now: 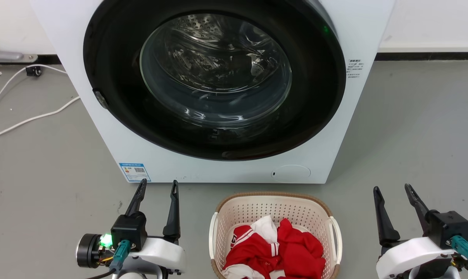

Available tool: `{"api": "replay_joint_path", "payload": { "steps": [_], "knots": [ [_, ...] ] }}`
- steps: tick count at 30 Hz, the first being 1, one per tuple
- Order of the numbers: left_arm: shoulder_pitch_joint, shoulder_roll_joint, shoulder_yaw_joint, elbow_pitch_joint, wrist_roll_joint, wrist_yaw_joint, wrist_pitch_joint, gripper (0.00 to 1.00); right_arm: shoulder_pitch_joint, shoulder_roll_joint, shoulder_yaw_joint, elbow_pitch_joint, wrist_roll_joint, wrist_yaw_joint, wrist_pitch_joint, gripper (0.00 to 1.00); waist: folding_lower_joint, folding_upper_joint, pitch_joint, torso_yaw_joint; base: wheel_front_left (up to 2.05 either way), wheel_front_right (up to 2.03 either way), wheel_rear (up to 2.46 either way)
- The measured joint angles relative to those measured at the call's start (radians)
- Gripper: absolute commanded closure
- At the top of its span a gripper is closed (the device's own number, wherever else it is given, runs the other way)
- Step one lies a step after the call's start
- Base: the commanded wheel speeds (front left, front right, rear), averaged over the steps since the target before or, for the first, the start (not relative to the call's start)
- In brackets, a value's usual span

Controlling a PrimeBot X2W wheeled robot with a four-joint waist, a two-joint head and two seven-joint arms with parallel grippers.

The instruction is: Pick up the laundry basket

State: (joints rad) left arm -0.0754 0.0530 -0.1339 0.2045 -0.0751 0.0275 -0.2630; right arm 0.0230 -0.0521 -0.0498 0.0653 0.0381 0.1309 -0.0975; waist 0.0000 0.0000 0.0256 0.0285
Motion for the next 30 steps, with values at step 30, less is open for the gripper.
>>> {"api": "replay_joint_path", "payload": {
  "steps": [30],
  "knots": [
    [-0.377,-0.003,-0.127,0.49,-0.178,0.073,0.009,0.0,-0.372,-0.057,0.024,0.491,0.098,0.0,-0.016,0.0,0.0003,0.0,0.445,-0.033,0.0,0.0,0.0]
  ]
}}
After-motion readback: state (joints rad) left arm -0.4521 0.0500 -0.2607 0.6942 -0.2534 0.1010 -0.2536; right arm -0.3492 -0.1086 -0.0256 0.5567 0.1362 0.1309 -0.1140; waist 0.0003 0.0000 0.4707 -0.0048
